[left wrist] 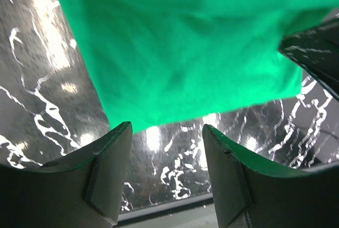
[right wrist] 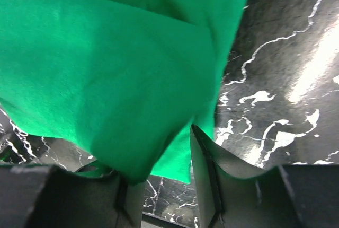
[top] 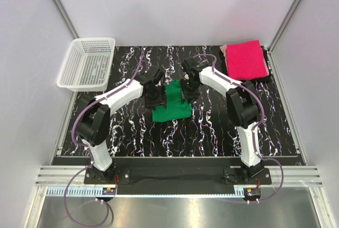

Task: Fold and stack the t-shirts
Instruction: Fold the tshirt

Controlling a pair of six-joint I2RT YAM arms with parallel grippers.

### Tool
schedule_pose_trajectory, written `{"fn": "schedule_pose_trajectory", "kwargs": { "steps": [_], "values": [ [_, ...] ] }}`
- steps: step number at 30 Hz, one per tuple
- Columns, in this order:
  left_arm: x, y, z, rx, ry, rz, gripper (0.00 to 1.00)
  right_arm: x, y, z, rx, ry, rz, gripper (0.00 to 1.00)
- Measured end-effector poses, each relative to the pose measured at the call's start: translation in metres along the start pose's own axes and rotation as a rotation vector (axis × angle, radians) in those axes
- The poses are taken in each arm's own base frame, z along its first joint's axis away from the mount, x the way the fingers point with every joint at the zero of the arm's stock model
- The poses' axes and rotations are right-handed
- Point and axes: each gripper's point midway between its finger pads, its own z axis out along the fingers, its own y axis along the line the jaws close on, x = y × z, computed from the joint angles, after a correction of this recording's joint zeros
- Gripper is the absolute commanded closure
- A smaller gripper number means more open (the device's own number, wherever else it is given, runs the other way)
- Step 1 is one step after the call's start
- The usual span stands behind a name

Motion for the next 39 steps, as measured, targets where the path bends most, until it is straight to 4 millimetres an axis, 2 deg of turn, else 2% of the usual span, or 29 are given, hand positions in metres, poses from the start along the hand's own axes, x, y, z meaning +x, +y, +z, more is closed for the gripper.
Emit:
{"fn": "schedule_pose_trajectory", "kwargs": {
  "steps": [5,9,11,12,14,16,18,22,24,31,39],
  "values": [
    [-0.011,0.003,0.017,-0.022,0.016,0.004,0.42,0.000,-0.003,0.001,0.002,0.003,-0.013,0.66],
    [-0.010,0.008,0.033,-0.044,0.045,0.006,0.42,0.005,-0.007,0.010,0.007,0.023,-0.016,0.69],
    [-0.008,0.010,0.037,-0.052,0.057,0.005,0.43,0.010,-0.010,0.016,0.009,0.040,-0.016,0.86],
    [-0.008,0.011,0.038,-0.053,0.058,0.006,0.46,0.012,-0.010,0.018,0.006,0.046,-0.016,0.99],
    [-0.008,0.011,0.038,-0.053,0.058,0.007,0.56,0.016,-0.010,0.021,-0.005,0.054,-0.010,1.00],
    [-0.008,0.010,0.038,-0.052,0.058,0.005,0.62,0.016,-0.010,0.021,-0.012,0.047,-0.008,1.00],
    [-0.007,0.011,0.039,-0.051,0.059,0.004,0.78,0.018,-0.010,0.020,-0.022,0.038,-0.007,1.00],
    [0.002,0.017,0.044,-0.058,0.079,0.003,0.96,0.031,-0.012,0.017,-0.038,0.037,0.004,1.00],
    [0.012,0.021,0.047,-0.063,0.097,0.001,1.00,0.040,-0.014,0.015,-0.039,0.044,0.013,1.00],
    [0.034,0.023,0.043,-0.044,0.107,0.016,1.00,0.067,-0.016,0.008,-0.049,0.075,0.032,1.00],
    [0.070,0.014,0.035,-0.032,0.134,0.056,1.00,0.103,-0.015,-0.002,-0.038,0.126,0.030,1.00]
  ]
}}
